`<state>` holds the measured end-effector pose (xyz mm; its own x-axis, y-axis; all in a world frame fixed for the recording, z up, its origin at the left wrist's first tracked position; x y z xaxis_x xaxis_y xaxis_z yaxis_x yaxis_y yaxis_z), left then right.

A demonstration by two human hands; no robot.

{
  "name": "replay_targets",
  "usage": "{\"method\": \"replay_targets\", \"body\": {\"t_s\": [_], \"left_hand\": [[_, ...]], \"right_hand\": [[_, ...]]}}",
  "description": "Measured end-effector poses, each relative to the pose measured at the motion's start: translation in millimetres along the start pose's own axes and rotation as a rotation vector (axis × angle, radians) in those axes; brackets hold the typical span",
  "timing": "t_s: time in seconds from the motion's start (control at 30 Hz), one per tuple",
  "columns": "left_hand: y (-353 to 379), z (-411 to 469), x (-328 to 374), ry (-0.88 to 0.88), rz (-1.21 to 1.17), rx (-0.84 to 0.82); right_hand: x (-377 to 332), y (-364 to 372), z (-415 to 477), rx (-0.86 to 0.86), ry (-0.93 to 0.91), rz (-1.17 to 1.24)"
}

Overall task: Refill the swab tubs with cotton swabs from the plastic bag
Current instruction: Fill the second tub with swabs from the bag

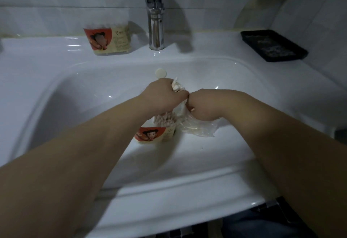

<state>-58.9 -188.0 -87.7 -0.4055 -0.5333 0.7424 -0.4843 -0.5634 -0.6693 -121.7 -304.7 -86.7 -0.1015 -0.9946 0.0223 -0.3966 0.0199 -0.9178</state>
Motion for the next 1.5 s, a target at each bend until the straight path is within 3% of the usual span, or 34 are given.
{"method": "replay_targets", "body": {"t_s": [0.27, 0.47, 0.73, 0.93, 1.07, 1.2, 1.33, 1.5], "left_hand": [[2, -2, 1, -0.016, 0.077, -0.047], [-3, 0, -4, -0.050, 0.239, -0.036], [-3, -1, -5, -0.063, 0.370, -0.089], [-3, 0, -8, -0.103, 0.348, -0.083], [-4, 1, -8, -0.119, 0.173, 0.019], [-4, -1, -3, -0.139, -0.292, 0.094], [2, 1, 3, -0.129, -0.634, 0.036], [7, 0, 4, -0.171, -0.854, -0.076]], "right_hand": [[9, -12, -8, 0.058, -0.014, 0.276], [19, -16, -8, 0.091, 0.019, 0.257], [33, -24, -14, 0.193, 0.045, 0.430], [39, -24, -10, 0.227, 0.053, 0.904], [41, -26, -6, 0.282, 0.055, 1.036], [42, -29, -7, 0.335, 0.077, 1.226], [39, -28, -5, 0.304, 0.070, 1.343], [28, -23, 0, 0.279, 0.005, 1.408]]}}
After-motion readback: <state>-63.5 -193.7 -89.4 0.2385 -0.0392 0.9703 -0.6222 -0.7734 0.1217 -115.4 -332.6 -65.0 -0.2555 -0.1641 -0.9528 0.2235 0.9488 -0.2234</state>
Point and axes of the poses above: each hand's wrist, its own z-axis towards the middle knuckle, its own y-axis out of the palm, x = y × z, the point moved 3 cm from there along z, towards the middle knuckle, and after that the axes turned 4 degrees about y, right-handed, at the moved point
